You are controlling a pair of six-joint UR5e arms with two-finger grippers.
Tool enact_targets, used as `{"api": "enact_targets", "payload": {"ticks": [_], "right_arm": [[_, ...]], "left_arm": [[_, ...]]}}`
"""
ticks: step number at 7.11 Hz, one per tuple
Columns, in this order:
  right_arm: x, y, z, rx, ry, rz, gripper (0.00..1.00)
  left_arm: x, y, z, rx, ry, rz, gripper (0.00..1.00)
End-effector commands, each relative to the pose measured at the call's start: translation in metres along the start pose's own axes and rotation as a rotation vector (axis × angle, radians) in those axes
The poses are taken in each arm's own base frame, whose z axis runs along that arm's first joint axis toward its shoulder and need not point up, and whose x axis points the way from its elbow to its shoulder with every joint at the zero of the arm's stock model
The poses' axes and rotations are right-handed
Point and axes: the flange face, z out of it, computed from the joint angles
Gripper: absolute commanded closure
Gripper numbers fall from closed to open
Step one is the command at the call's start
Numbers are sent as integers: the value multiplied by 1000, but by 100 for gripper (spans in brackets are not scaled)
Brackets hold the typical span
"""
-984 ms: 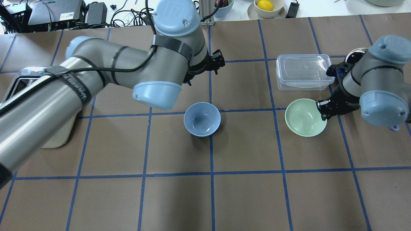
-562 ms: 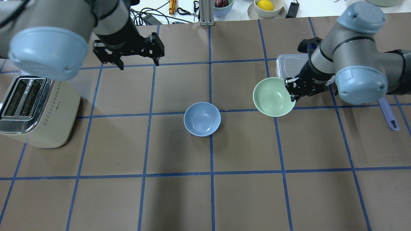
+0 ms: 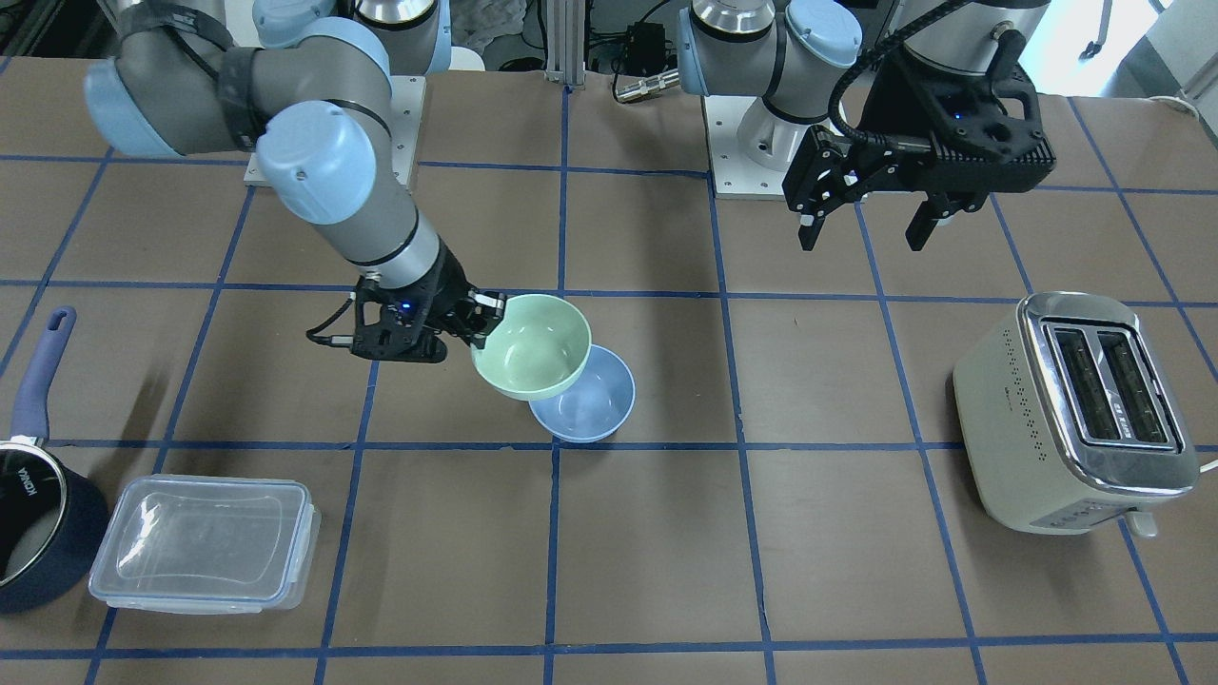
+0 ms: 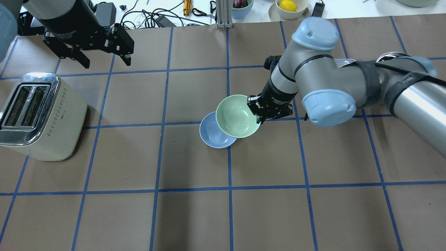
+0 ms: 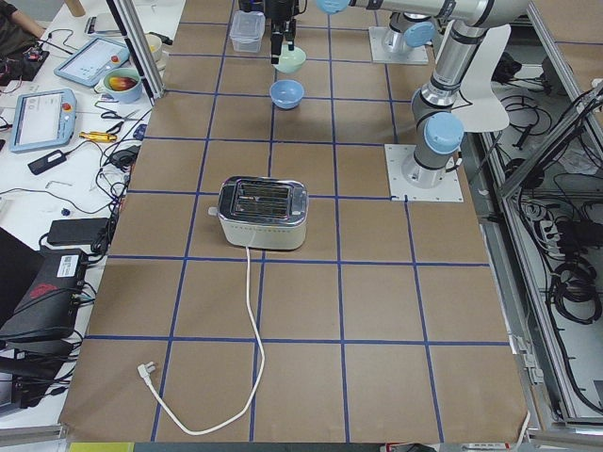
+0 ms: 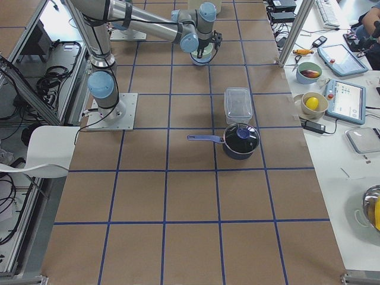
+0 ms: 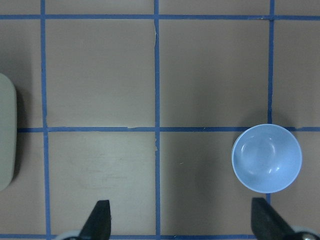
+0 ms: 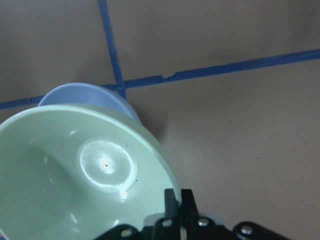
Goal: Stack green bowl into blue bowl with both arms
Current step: 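Lower green bowl into blue bowl with right gripper while left arm withdraws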
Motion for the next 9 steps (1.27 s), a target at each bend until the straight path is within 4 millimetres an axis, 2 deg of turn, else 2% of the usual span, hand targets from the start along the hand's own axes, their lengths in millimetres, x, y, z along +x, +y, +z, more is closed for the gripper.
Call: {"api": "enact_targets", "payload": {"ticks": [1,2,5,6,7,8,9], "right_arm": [[-33,-7,40,-46,26,-1,100],[-33,-11,52,-67,33,-1,100],[-32,-19,67,-73,46,0,100],[-32,-21,68,-67,45,1,84],[-32,-21,68,-66,46,1,26],[-35,-24,56,-44,40,-2,0],[-46,-35,14,-8,33,-5,0]], "left_arm": [[-1,-1,0,1,3,-3,0],[-1,-2,-1,4,6,-2,0],[1,1,3,-2,9,-2,0],[1,1,3,-2,11,-2,0],[1,1,4,-4,11,-3,0],[2,2,5,-7,13,-2,0],[2,2,5,-7,13,-5,0]]}}
